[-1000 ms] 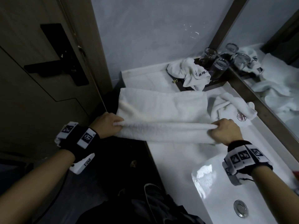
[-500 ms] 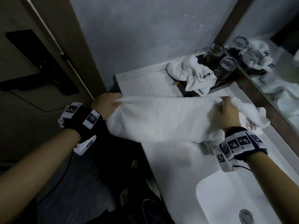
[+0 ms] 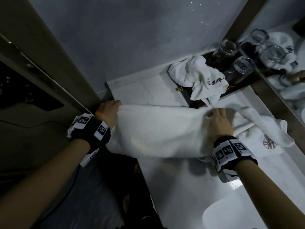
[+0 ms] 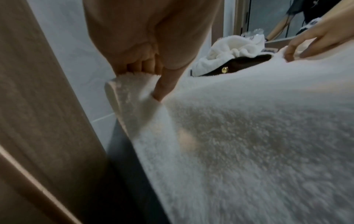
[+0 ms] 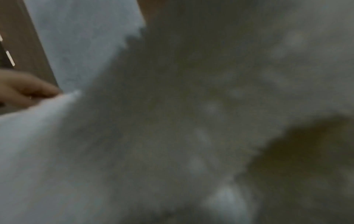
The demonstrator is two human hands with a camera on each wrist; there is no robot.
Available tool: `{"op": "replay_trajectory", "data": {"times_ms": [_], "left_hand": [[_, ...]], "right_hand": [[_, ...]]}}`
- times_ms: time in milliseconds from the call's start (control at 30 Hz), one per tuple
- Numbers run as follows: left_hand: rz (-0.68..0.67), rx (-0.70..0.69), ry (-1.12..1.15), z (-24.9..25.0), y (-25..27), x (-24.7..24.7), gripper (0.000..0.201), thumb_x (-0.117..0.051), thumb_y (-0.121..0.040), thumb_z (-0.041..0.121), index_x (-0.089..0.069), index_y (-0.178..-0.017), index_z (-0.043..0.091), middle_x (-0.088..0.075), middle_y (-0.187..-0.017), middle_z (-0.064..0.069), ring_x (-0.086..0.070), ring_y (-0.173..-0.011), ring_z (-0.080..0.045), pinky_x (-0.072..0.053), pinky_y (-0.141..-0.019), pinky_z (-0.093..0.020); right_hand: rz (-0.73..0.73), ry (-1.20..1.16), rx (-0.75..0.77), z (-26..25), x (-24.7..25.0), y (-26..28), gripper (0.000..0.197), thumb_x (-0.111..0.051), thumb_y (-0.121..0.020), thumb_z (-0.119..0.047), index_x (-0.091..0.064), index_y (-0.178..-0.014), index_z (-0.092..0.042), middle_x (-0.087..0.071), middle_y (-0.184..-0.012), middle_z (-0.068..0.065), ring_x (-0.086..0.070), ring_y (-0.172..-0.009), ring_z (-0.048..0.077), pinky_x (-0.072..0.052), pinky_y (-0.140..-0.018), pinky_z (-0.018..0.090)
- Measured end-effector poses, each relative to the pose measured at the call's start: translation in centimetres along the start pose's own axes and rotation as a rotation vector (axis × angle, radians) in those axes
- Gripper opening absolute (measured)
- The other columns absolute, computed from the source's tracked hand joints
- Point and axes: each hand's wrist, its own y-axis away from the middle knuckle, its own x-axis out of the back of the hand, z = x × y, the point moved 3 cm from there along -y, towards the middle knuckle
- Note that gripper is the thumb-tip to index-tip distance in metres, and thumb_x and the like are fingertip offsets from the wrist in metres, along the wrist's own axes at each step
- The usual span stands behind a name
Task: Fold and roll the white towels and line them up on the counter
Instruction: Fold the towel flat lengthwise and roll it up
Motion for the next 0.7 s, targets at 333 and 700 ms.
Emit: {"op": "replay_trajectory", "data": {"times_ms": [333, 700], "left_hand": [[0.179, -0.135, 0.069, 4.4, 4.0, -4.3, 0.064, -0.043, -0.089, 0.006, -0.013, -0.146, 0.012, -0.002, -0.155, -0.016, -0.007, -0.142, -0.035, -0.008, -0.117, -0.046], [0.053, -0.31, -0.096, 9.1, 10.3, -10.0, 0.104, -0.058, -0.068, 0.059, -0.006, -0.147, 0.017, 0.007, -0.154, -0.015, 0.005, -0.144, -0.032, 0.005, -0.111, -0.059]], "right_hand": [[-0.042, 0.139, -0.103, 0.2, -2.3, 2.2, 0.04, -0.039, -0.095, -0.028, -0.036, -0.132, -0.013, -0.037, -0.129, 0.023, -0.042, -0.114, 0.041, -0.04, -0.09, 0.048], [-0.171, -0.269, -0.339, 0.6, 0.3, 2.6, 0.07, -0.069, -0.078, -0.04, -0.04, -0.126, 0.003, -0.053, -0.124, 0.022, -0.052, -0.108, 0.035, -0.043, -0.079, 0.034]]}}
